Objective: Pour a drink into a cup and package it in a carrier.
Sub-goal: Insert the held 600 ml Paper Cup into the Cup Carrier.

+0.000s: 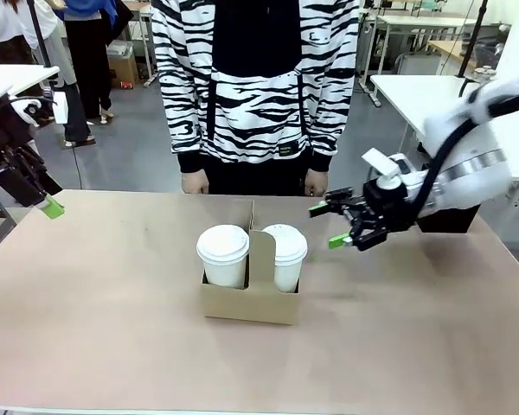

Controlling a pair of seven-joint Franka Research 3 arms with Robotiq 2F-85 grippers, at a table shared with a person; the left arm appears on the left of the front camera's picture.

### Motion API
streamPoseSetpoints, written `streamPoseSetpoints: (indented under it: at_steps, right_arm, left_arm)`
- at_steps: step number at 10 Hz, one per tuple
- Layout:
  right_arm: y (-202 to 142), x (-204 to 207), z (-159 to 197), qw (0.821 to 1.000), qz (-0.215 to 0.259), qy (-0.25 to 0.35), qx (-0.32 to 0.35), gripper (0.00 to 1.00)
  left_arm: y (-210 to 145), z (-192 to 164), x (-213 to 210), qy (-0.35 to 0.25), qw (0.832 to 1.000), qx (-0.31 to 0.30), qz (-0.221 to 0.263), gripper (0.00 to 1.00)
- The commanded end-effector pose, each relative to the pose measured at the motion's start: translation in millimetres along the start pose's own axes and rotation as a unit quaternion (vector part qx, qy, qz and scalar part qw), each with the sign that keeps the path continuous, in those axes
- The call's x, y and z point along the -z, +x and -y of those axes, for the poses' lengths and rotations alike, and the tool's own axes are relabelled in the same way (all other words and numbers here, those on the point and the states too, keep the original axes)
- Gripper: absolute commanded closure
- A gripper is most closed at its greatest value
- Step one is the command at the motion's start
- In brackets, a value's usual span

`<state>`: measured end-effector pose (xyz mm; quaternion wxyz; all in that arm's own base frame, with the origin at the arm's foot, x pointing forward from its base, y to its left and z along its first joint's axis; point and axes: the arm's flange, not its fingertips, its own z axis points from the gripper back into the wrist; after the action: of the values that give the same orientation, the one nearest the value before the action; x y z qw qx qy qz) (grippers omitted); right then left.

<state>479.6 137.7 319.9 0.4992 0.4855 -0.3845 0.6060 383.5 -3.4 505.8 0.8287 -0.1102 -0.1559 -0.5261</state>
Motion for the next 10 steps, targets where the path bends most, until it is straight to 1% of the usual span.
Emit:
streamPoseSetpoints:
  at_steps: [1, 2, 4, 5, 6, 7, 8, 9, 10]
  right_arm:
    - [41.9, -23.2, -73.8, 0.988, -0.038, -0.103, 0.107, 0.00]
    - [51.7, -41.1, -105.8, 0.976, -0.051, -0.145, 0.152, 0.00]
    - [69.7, -67.4, -175.9, 0.947, -0.091, -0.220, 0.216, 0.00]
    - [72.9, -73.7, -199.3, 0.921, -0.121, -0.265, 0.259, 0.00]
    - [76.1, -76.0, -210.0, 0.901, -0.136, -0.308, 0.272, 0.00]
    - [76.2, -75.3, -211.5, 0.884, -0.151, -0.337, 0.287, 0.00]
    - [72.3, -68.7, -204.1, 0.864, -0.178, -0.360, 0.304, 0.00]
    - [70.4, -61.0, -187.9, 0.868, -0.172, -0.342, 0.315, 0.00]
    - [104.8, -120.2, -127.7, 0.883, -0.148, -0.352, 0.271, 0.00]
  left_arm:
    - [-0.3, 0.7, -0.6, -0.002, 1.000, -0.002, 0.005, 0.14]
    - [-0.3, 0.7, -0.6, -0.002, 1.000, -0.002, 0.005, 0.14]
    - [-0.3, 0.7, -0.6, -0.002, 1.000, -0.002, 0.005, 0.14]
    - [-0.3, 0.7, -0.6, -0.002, 1.000, -0.002, 0.005, 0.14]
    - [-0.3, 0.7, -0.6, -0.002, 1.000, -0.002, 0.005, 0.14]
    - [-0.3, 0.7, -0.6, -0.002, 1.000, -0.002, 0.005, 0.14]
    - [-0.3, 0.7, -0.6, -0.002, 1.000, -0.002, 0.005, 0.14]
    - [-0.3, 0.7, -0.6, -0.002, 1.000, -0.002, 0.005, 0.14]
    - [-0.3, 0.7, -0.6, -0.002, 1.000, -0.002, 0.005, 0.14]
